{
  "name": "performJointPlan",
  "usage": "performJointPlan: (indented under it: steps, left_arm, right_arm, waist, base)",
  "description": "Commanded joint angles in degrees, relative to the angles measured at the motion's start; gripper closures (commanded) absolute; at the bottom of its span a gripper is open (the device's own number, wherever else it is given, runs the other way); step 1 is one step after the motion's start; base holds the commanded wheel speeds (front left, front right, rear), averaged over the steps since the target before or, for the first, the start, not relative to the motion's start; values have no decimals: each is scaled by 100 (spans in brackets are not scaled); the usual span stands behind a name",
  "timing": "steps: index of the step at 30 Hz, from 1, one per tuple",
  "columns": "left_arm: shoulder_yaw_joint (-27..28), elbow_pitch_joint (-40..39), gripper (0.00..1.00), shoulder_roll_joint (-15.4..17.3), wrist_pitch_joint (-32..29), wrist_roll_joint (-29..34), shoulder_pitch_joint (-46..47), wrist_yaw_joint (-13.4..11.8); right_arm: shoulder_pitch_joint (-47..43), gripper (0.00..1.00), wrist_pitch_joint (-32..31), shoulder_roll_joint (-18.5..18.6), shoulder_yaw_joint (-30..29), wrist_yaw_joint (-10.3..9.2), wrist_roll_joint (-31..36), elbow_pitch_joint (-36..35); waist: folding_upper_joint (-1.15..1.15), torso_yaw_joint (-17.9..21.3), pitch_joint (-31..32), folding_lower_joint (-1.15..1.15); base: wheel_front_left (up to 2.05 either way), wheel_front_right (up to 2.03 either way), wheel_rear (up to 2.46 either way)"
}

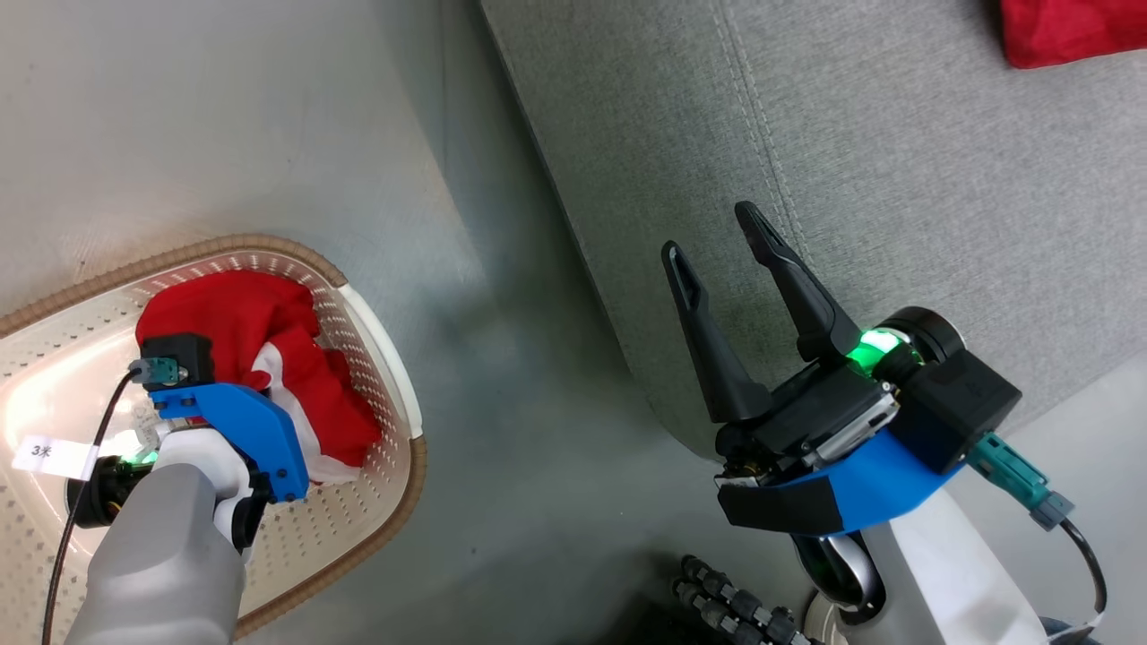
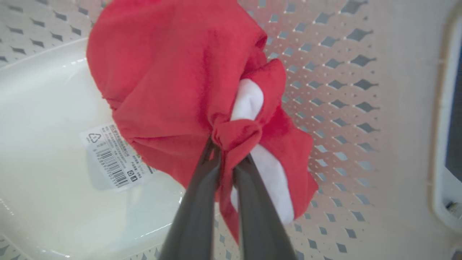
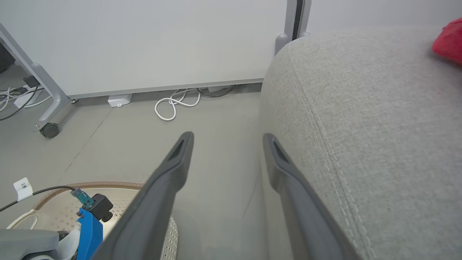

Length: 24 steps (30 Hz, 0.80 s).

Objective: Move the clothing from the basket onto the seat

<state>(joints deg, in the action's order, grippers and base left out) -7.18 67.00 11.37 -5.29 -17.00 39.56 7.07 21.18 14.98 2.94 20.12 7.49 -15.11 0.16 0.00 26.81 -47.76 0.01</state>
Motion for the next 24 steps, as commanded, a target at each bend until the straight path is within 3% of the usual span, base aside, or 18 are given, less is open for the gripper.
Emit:
performJointPlan:
  steps: [1,9,17,24]
  left_arm:
    - [0,26,100,16,41,-47,91,18]
    - [66,83,100,-2,266,-260,-16,34]
    - [-217,34,100,-440,596,-369,-295,51]
    - [-640,-314,100,-743,964,-883,-831,48]
  right_arm:
    - [121,0,27,-9,29,1,-16,14]
    - [396,0,26,-9,274,1,-95,194]
    - [324,0,24,-8,139,1,173,613]
    - [22,0,-6,-5,-169,1,510,1009]
  waist:
    - [0,31,60,-1]
    - [0,105,422,-1]
    - [0,-418,1320,-1]
    - [0,-1016,2355,-1]
  base:
    - [0,0,0]
    - [0,0,0]
    - [0,0,0]
    - [0,0,0]
